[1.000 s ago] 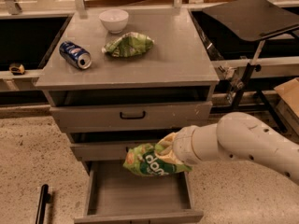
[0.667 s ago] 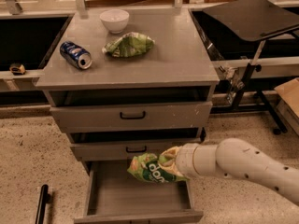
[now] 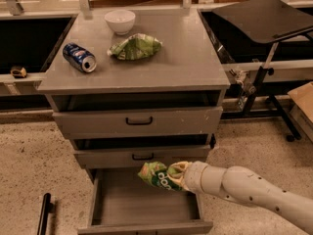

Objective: Place green rice chip bag into bottom drawer

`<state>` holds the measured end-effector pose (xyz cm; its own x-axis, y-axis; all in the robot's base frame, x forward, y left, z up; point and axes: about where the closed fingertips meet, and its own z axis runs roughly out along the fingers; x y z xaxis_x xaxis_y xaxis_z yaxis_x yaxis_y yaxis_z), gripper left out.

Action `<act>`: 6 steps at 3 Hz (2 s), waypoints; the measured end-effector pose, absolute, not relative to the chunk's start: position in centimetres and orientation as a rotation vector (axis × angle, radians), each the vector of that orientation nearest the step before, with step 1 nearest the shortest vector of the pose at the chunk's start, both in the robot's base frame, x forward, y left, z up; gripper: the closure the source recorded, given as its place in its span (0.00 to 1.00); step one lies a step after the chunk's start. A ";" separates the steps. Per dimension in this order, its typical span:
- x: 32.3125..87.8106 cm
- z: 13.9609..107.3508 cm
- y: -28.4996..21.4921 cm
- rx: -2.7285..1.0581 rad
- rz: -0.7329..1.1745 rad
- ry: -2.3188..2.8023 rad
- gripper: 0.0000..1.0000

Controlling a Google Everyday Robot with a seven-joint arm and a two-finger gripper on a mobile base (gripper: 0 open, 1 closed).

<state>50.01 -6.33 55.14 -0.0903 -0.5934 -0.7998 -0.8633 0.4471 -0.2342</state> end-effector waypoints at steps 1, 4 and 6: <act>50.4 54.3 -5.9 -1.288 0.388 1.800 1.00; 57.2 43.7 -3.7 -1.407 0.557 1.525 1.00; 54.0 29.5 -1.1 -1.331 0.808 1.513 1.00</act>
Offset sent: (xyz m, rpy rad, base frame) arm 0.0681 0.0324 -0.1860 0.2533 0.0380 0.1580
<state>54.00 -1.06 29.55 0.0235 -0.3613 -0.9321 -0.9756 0.1954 -0.1004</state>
